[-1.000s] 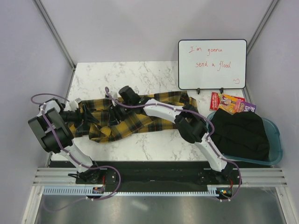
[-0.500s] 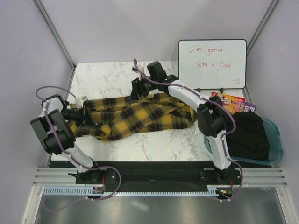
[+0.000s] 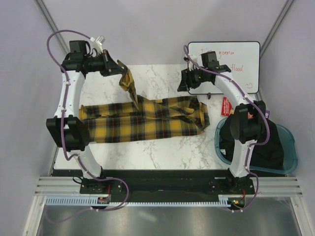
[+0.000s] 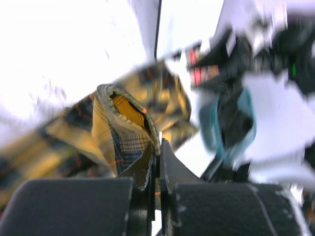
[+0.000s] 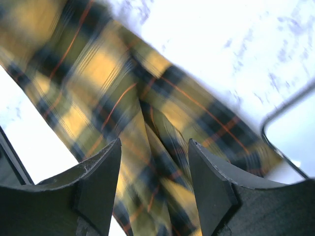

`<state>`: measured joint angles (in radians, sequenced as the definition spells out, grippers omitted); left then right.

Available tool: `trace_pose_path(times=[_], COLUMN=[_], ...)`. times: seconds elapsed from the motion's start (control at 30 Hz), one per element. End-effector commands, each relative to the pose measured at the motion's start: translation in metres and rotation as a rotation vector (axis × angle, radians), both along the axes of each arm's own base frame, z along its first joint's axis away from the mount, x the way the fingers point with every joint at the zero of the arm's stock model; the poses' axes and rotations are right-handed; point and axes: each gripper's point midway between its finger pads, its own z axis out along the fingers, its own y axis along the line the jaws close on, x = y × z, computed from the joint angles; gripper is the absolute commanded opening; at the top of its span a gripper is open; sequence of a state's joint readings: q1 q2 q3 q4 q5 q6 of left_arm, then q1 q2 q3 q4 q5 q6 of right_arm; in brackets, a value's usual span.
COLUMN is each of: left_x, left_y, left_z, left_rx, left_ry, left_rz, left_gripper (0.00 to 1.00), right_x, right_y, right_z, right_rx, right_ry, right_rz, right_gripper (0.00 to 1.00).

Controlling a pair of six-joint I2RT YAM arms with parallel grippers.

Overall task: Fold and stack the long sleeve shirts
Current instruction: Fold the shirt

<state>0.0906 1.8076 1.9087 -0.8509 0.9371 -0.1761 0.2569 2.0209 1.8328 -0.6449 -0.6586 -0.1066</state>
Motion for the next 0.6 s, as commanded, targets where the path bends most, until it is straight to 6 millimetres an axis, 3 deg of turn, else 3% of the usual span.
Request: trace_pose_path(times=[0.0, 0.03, 0.07, 0.1, 0.23, 0.33, 0.47, 0.5, 0.57], left_x=[0.085, 0.088, 0.097, 0.106, 0.136, 0.142, 0.125, 0.108, 0.082], left_y=[-0.016, -0.035, -0.04, -0.039, -0.046, -0.05, -0.07, -0.083, -0.094], left_z=[0.034, 0.036, 0.033, 0.035, 0.054, 0.061, 0.096, 0.112, 0.121], left_rx=[-0.151, -0.153, -0.16, -0.178, -0.26, -0.328, -0.396, -0.411, -0.402], left_ry=[0.029, 0.011, 0.008, 0.009, -0.09, -0.089, -0.126, -0.149, -0.155], left_rz=[0.329, 0.312, 0.321, 0.372, 0.421, 0.413, 0.325, 0.238, 0.115], left_gripper=[0.02, 0.02, 0.02, 0.02, 0.02, 0.02, 0.02, 0.02, 0.02], right_x=[-0.028, -0.036, -0.041, -0.046, -0.067, -0.085, -0.11, -0.117, -0.123], right_y=[-0.023, -0.026, -0.029, -0.031, -0.033, -0.027, -0.012, -0.005, -0.004], right_z=[0.033, 0.025, 0.023, 0.029, 0.019, 0.007, -0.008, -0.012, -0.025], right_rx=[-0.083, -0.101, -0.115, -0.119, -0.129, -0.145, -0.181, -0.183, -0.2], right_ry=[-0.112, -0.098, -0.109, -0.127, -0.12, -0.115, -0.142, -0.142, -0.116], right_rz=[0.065, 0.074, 0.092, 0.101, 0.149, 0.209, 0.273, 0.288, 0.26], right_gripper=[0.64, 0.63, 0.63, 0.63, 0.61, 0.59, 0.55, 0.55, 0.54])
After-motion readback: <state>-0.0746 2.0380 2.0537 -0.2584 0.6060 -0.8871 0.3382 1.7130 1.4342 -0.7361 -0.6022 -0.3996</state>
